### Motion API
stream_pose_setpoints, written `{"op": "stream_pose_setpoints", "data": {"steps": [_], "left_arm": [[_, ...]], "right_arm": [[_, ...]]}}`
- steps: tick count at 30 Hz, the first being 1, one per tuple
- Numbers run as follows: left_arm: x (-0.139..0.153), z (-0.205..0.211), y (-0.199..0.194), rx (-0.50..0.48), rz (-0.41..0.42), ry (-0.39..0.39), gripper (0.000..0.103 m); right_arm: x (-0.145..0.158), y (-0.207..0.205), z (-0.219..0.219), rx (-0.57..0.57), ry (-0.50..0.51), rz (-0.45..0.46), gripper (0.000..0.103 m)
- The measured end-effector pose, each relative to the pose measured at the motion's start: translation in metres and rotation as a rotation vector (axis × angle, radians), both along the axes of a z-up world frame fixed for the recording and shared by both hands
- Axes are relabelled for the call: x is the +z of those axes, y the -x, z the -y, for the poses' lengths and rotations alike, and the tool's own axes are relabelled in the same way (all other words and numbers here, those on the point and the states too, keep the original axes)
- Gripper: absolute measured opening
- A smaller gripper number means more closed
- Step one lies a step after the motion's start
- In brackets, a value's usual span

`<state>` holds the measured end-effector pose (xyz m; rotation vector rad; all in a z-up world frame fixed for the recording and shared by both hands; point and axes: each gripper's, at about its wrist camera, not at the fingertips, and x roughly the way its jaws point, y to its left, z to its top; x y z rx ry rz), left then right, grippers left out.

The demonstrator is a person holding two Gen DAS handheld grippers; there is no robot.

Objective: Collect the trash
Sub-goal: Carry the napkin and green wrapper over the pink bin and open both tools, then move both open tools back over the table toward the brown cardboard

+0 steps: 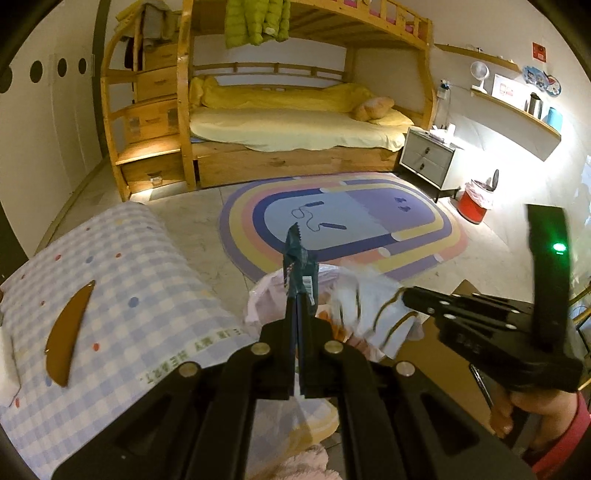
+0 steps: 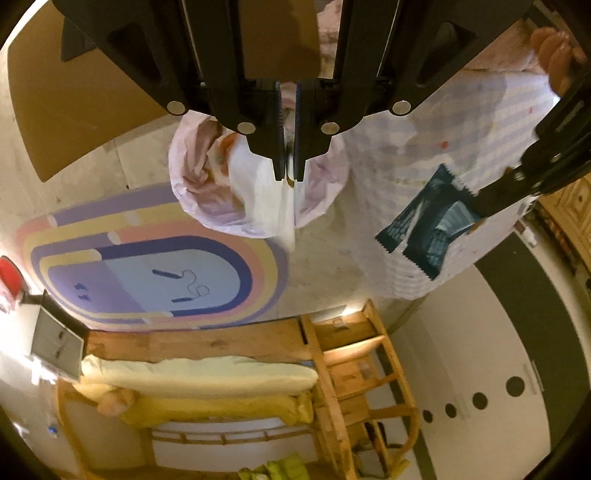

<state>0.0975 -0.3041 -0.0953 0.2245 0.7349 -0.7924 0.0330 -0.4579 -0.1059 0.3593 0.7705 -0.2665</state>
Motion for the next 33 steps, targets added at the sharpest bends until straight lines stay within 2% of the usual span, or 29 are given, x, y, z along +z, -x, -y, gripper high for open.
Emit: {"op": "stream_pose_setpoints", "data": {"steps": [2, 4, 11, 19, 26, 28, 30, 31, 33], "left_arm": [[-0.003, 0.003, -0.002, 0.001, -0.010, -0.003, 0.000], [-0.006, 0.005, -0.004, -0.001, -0.017, -0.009, 0.000], [-0.017, 0.017, -0.007, -0.016, -0.045, -0.032, 0.000], [-0.037, 0.049, -0.012, -0.048, -0.080, -0.064, 0.000], [-0.052, 0.076, -0.021, -0.046, -0.058, -0.117, 0.000], [-0.052, 0.076, -0.025, -0.038, -0.064, -0.115, 0.011], [-0.049, 0.072, -0.027, -0.018, -0.051, -0.105, 0.035], [-0.048, 0.070, -0.027, -0.008, -0.047, -0.102, 0.038], [-0.044, 0.060, -0.029, 0.019, -0.045, -0.100, 0.039]], "right_arm": [[-0.009, -0.005, 0.008, -0.014, -0.001, -0.013, 0.011], [-0.012, -0.008, 0.010, -0.023, -0.006, -0.015, 0.020], [-0.010, 0.005, 0.015, -0.036, -0.034, 0.018, 0.021], [0.002, 0.021, 0.021, -0.057, -0.036, 0.058, 0.022], [0.001, 0.025, 0.032, -0.087, -0.046, 0.064, 0.024], [0.001, 0.025, 0.034, -0.091, -0.045, 0.065, 0.027], [0.002, 0.026, 0.033, -0.091, -0.044, 0.065, 0.027], [0.002, 0.026, 0.032, -0.089, -0.043, 0.065, 0.028], [0.003, 0.026, 0.030, -0.086, -0.043, 0.066, 0.028]]}}
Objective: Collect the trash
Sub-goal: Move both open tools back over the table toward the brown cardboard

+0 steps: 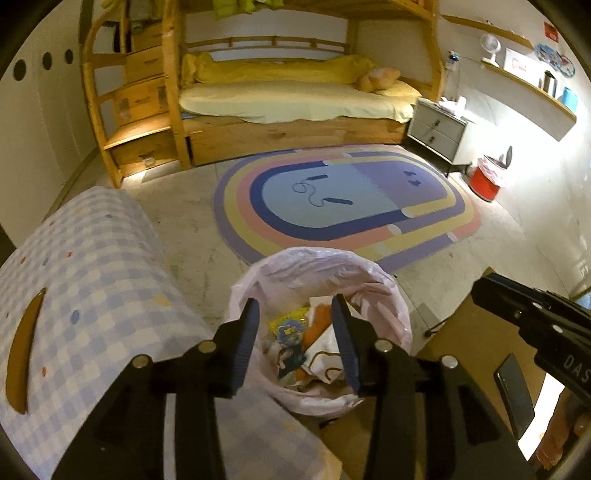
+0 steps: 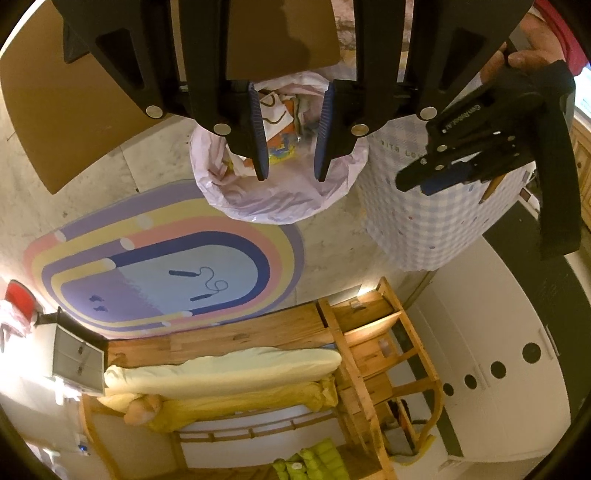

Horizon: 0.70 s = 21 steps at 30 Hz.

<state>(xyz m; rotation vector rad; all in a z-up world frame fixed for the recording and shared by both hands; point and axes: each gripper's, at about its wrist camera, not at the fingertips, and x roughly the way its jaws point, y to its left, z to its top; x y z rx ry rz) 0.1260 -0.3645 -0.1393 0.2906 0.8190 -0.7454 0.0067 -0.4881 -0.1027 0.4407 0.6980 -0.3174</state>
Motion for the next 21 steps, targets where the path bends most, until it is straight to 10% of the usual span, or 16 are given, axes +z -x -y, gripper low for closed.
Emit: {"op": "stream_pose_setpoints", "data": {"steps": [11, 21], "left_arm": [[0.039, -0.065, 0.016, 0.086, 0.049, 0.026, 0.039], [0.061, -0.151, 0.031, 0.240, 0.088, 0.035, 0.064]], "right_arm": [[0.027, 0.006, -0.037, 0.070, 0.033, 0.034, 0.028], [0.053, -0.004, -0.100, 0.207, 0.075, 0.050, 0.033]]}}
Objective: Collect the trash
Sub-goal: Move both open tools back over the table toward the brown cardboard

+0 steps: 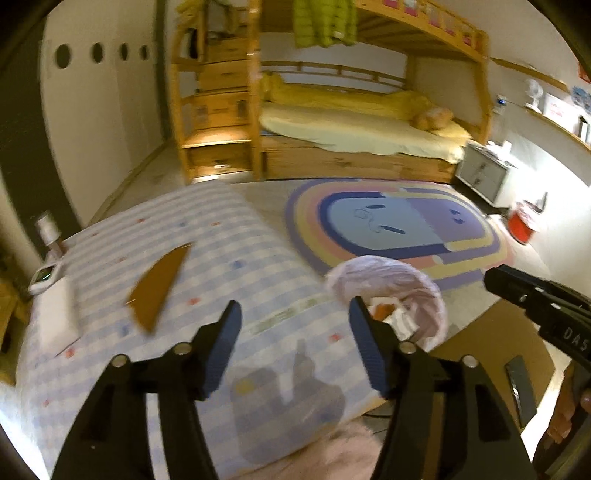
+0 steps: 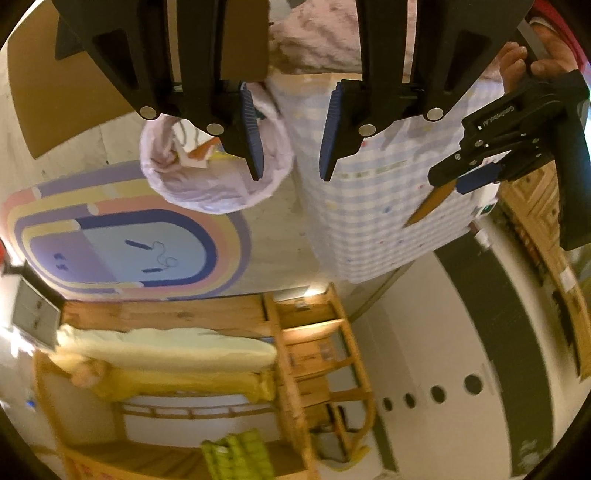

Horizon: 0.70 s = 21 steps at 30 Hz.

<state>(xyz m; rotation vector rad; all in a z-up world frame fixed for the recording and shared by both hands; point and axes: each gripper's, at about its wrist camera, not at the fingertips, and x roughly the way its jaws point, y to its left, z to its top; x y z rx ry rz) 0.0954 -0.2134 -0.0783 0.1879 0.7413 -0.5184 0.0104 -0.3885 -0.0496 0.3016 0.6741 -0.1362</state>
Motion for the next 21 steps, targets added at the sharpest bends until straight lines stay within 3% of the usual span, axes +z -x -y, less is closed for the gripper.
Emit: {"op": "stream_pose_setpoints", "data": {"steps": [8, 14, 21], "left_arm": [[0.007, -0.086, -0.005, 0.179, -0.016, 0.016, 0.075], [0.008, -0.155, -0.011, 0.327, -0.001, 0.009, 0.083], [-0.003, -0.222, -0.032, 0.488, -0.006, -0.009, 0.084]], "right_arm": [[0.004, -0.028, -0.069, 0.143, 0.037, -0.008, 0.037], [-0.001, -0.059, -0.120, 0.247, 0.073, -0.039, 0.046], [-0.009, -0.107, -0.175, 0.349, 0.109, -0.075, 0.052]]}}
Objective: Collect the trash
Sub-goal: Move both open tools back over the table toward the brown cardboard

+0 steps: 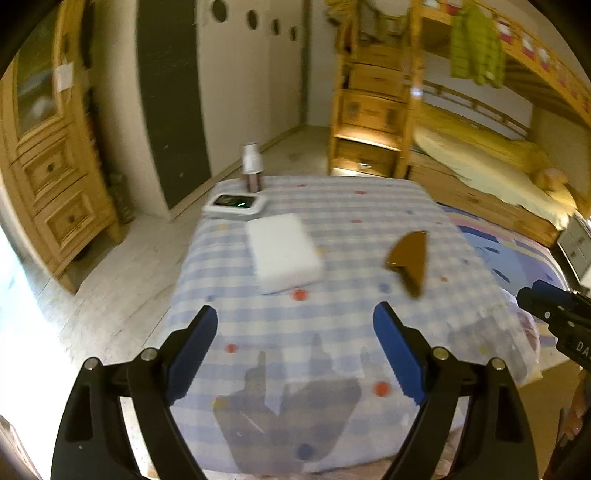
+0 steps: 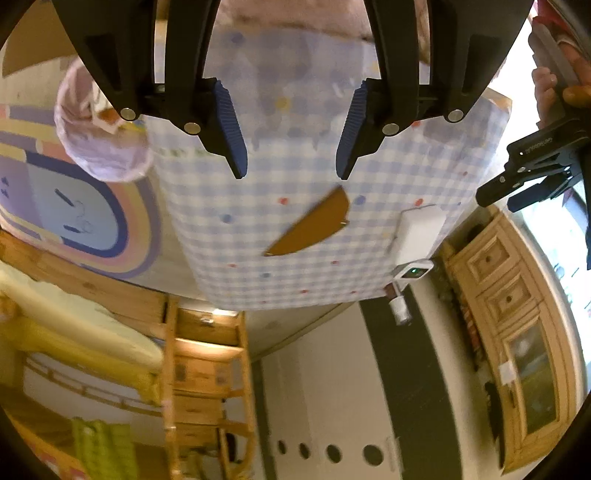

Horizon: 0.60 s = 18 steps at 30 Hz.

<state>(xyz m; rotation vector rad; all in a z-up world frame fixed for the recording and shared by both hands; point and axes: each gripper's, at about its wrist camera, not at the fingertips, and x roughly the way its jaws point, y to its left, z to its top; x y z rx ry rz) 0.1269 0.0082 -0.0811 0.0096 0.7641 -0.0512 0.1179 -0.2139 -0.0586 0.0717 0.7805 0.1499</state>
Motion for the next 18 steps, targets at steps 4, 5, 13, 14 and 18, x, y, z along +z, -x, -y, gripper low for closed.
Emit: {"op": "stream_pose_setpoints", "data": {"steps": [4, 5, 13, 14, 18], "left_arm": [[-0.009, -0.017, -0.009, 0.031, -0.017, -0.010, 0.084], [-0.012, -0.020, -0.012, 0.034, -0.022, -0.009, 0.084], [-0.036, -0.030, -0.030, 0.052, -0.079, 0.007, 0.084], [-0.037, -0.030, -0.031, 0.052, -0.082, 0.008, 0.084], [-0.040, -0.028, -0.032, 0.043, -0.089, 0.012, 0.084]], "right_arm": [[-0.011, -0.027, -0.019, 0.040, 0.016, -0.038, 0.054], [-0.017, -0.038, -0.026, 0.053, 0.021, -0.056, 0.054], [-0.048, -0.080, -0.055, 0.117, 0.066, -0.151, 0.054], [-0.054, -0.085, -0.057, 0.115, 0.085, -0.167, 0.054], [-0.061, -0.084, -0.049, 0.080, 0.126, -0.172, 0.054]]}}
